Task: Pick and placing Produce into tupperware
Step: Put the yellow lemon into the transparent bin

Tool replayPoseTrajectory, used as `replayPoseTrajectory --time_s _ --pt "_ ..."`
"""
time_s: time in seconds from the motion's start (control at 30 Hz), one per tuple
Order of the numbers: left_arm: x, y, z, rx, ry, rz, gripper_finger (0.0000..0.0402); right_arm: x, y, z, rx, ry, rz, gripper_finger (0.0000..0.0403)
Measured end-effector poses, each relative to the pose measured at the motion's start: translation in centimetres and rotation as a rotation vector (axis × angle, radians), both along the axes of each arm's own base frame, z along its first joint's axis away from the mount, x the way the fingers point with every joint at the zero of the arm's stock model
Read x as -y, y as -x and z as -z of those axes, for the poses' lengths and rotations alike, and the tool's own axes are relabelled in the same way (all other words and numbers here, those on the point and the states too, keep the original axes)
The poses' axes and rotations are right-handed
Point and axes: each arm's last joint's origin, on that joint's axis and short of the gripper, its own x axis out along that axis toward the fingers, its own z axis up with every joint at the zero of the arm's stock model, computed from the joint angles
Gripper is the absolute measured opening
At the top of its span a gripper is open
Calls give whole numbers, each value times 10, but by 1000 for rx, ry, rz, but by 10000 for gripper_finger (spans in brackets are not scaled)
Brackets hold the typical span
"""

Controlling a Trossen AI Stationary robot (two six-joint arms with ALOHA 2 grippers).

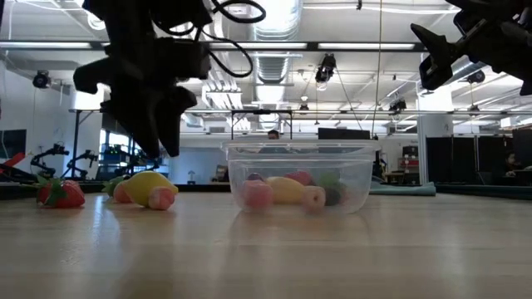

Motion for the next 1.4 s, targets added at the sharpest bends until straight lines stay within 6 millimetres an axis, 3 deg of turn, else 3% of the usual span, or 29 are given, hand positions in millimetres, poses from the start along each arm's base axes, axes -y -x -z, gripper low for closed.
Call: replayPoseTrajectory --time_s 0.3,0.93,1.13,1.4 --pt "-1 10 26 -60 10 -2 223 0 0 0 0 0 0 228" --pt "0 3 57 -104 2 6 223 0 0 0 1 0 0 228" --pt "0 2 58 -106 2 7 221 0 0 0 0 0 1 228" --pt "0 2 57 -104 3 4 186 0 0 0 0 0 0 228"
